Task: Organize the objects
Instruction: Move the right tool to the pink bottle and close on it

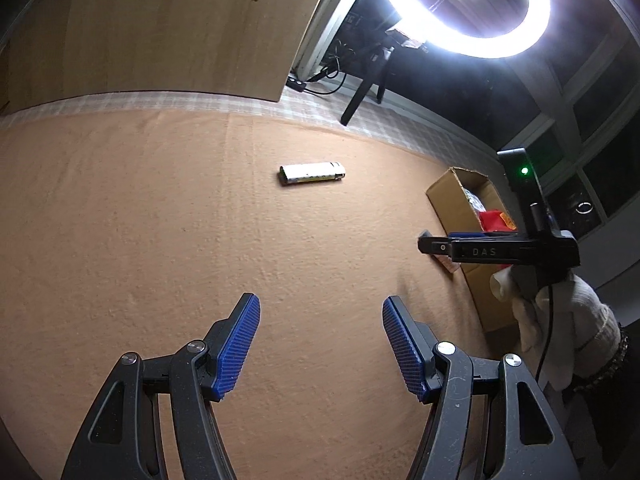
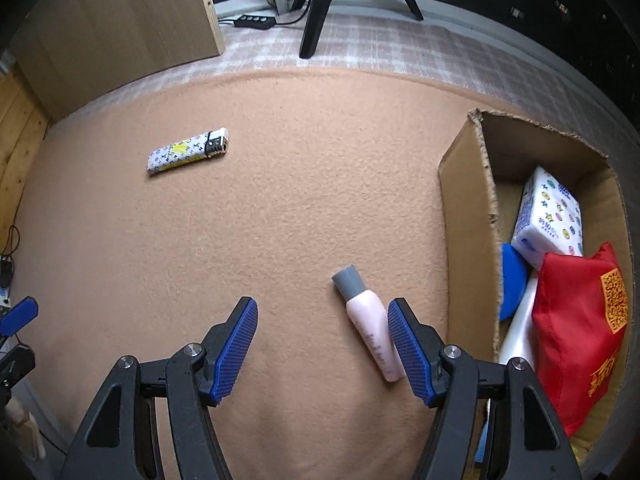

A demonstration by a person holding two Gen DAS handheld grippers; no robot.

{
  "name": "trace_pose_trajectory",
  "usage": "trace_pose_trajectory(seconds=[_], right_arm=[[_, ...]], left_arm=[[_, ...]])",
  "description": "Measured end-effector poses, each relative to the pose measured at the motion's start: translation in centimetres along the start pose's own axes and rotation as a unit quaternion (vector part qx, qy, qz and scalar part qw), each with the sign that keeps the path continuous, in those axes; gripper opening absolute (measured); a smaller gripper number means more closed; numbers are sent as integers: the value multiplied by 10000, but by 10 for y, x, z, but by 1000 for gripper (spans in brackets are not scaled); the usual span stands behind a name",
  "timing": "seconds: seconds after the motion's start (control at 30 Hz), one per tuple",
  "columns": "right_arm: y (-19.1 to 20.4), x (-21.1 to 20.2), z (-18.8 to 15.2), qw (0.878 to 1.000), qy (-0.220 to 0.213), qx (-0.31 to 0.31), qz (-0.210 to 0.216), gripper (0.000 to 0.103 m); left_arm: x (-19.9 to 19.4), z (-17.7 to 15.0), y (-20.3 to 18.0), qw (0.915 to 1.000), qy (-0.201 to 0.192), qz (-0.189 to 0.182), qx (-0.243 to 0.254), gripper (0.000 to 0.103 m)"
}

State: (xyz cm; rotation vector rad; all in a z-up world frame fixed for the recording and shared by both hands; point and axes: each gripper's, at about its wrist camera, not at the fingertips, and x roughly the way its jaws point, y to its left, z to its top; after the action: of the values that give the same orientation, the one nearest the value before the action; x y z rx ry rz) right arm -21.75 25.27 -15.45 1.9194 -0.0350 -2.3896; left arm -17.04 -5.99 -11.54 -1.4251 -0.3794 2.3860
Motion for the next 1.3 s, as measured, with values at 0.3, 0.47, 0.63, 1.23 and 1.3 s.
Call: trace_pose_trajectory(seconds=[0.3, 0.47, 0.63, 1.23, 1.3], right_arm=[[8, 11, 0, 9993, 248, -74, -279, 64], [11, 6, -6, 9965, 454, 283, 646, 64], [19, -7, -14, 9964, 253, 332, 740, 64], [7, 11, -19, 9978, -143, 596, 235, 43], [19, 12, -22, 9994, -125, 165, 281, 38]], left_arm=[[-7, -3, 8, 9999, 26, -77, 65, 67], [-10, -5, 11, 9999, 32, -108, 70, 67], [-10, -6, 15, 9999, 73, -76, 94, 67], [11, 31, 6, 9994, 58, 117, 322, 67], [13, 34, 6, 9993, 63, 167, 336, 67]])
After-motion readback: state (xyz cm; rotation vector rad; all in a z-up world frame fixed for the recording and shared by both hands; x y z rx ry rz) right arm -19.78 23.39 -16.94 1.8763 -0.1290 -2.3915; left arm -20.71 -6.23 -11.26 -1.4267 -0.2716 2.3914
